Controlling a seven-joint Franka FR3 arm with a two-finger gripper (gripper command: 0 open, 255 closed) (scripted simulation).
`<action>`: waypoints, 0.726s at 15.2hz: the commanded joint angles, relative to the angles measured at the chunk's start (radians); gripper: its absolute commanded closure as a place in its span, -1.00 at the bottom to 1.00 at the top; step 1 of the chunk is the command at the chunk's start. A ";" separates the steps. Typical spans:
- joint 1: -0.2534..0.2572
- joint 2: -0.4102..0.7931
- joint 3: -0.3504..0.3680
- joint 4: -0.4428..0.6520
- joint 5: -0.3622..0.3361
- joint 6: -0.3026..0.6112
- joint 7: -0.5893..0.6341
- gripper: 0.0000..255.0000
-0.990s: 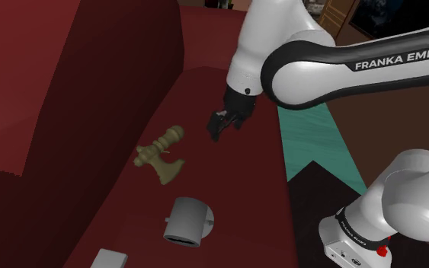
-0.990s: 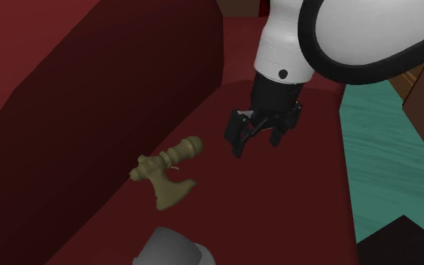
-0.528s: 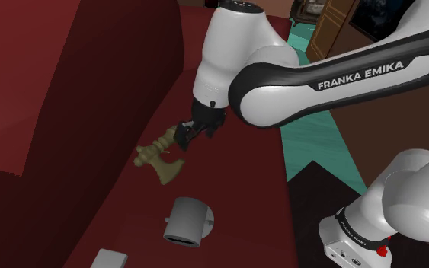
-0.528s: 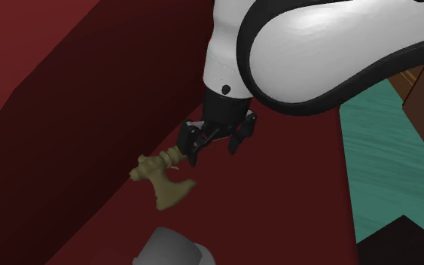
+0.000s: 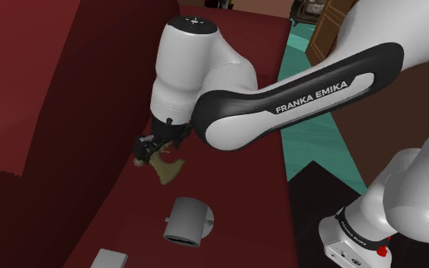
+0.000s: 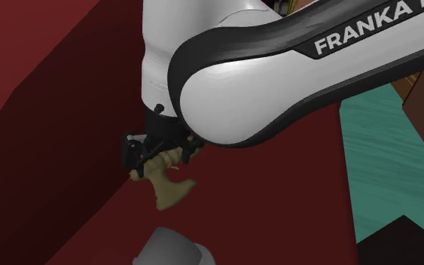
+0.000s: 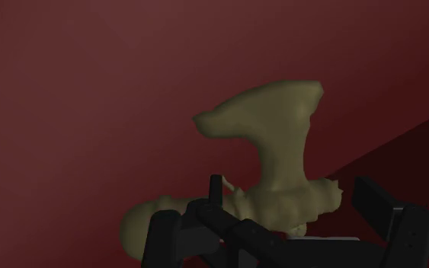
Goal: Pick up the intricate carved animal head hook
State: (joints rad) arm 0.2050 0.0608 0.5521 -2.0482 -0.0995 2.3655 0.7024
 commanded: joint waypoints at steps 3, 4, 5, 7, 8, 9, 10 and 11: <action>0.008 0.045 -0.002 -0.005 -0.042 0.047 0.032 -1.00; 0.009 0.052 -0.003 -0.011 -0.049 0.059 0.037 -1.00; 0.011 0.059 -0.004 -0.018 -0.056 0.071 0.042 -1.00; 0.013 0.070 -0.006 -0.027 -0.068 0.090 0.051 -1.00; 0.013 0.070 -0.006 -0.028 -0.067 0.090 0.050 -1.00; 0.013 0.070 -0.007 -0.027 -0.067 0.090 0.051 -1.00; 0.012 0.069 -0.007 -0.029 -0.067 0.090 0.049 1.00; 0.012 0.069 -0.007 -0.029 -0.066 0.090 0.049 1.00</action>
State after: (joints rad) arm 0.2172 0.1298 0.5456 -2.0766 -0.1656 2.4549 0.7515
